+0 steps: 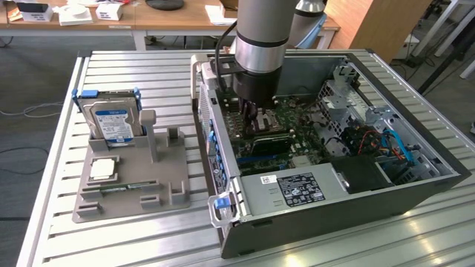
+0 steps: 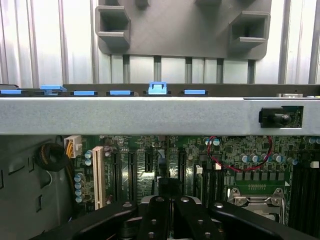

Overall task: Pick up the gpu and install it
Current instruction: 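Press down on the gpu until it lock into place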

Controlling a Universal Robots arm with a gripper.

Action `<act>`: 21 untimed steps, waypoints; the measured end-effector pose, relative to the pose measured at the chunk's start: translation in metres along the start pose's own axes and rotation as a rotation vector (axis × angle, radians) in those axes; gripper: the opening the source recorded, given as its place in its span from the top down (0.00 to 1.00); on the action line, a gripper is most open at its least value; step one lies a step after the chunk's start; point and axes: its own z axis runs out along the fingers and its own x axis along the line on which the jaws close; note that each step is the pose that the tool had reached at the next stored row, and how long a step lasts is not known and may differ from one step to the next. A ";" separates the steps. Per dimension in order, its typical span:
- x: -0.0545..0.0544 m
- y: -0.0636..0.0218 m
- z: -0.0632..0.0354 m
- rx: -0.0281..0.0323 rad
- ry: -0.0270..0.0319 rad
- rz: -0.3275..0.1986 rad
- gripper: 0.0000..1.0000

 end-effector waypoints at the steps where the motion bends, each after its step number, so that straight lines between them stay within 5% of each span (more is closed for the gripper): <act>1: 0.000 0.0000 0.0000 0.0000 0.0000 0.000 0.89; 17: -0.001 0.0005 0.0007 -0.0002 0.0007 0.009 0.89; 21: -0.001 0.0002 0.0007 -0.0111 0.0017 0.015 0.89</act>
